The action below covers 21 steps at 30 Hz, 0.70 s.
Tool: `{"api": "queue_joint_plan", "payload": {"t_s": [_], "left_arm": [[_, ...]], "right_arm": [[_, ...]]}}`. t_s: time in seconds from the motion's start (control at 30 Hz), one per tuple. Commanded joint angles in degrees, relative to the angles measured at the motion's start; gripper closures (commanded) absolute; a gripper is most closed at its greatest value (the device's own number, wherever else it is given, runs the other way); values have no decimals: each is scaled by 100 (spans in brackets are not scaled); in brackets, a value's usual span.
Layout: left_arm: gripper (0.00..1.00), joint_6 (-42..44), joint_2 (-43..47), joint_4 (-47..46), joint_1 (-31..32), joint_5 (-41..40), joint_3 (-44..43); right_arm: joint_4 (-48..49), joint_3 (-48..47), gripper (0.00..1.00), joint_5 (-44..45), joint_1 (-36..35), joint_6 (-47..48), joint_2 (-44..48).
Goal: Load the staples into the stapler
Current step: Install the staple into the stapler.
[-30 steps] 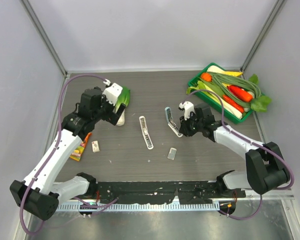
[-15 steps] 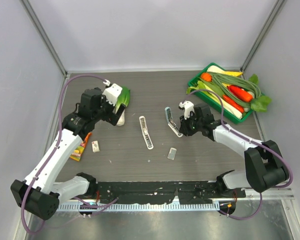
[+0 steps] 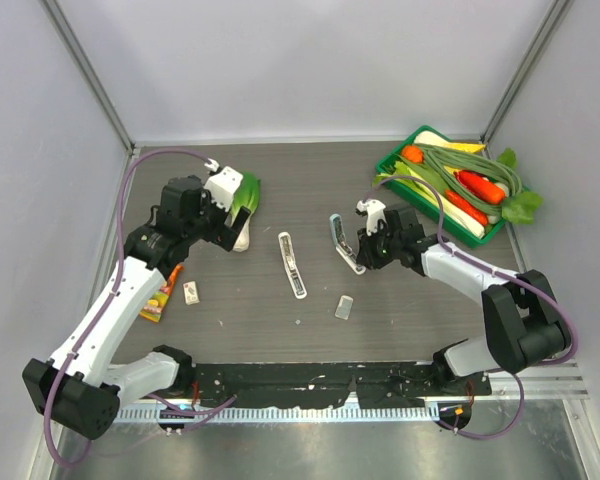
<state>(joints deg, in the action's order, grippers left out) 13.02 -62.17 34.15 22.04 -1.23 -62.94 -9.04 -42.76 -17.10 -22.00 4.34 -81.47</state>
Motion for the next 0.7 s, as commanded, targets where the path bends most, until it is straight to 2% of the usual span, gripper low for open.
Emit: {"api": "queue_joint_plan", "payload": {"t_s": [0.0, 0.67], "left_arm": [[0, -97, -5, -198, -42, 88, 27], [0, -124, -32, -207, -86, 317, 62]], "right_arm": [[52, -224, 80, -3, -24, -73, 52], [-107, -250, 81, -100, -120, 32, -18]]}}
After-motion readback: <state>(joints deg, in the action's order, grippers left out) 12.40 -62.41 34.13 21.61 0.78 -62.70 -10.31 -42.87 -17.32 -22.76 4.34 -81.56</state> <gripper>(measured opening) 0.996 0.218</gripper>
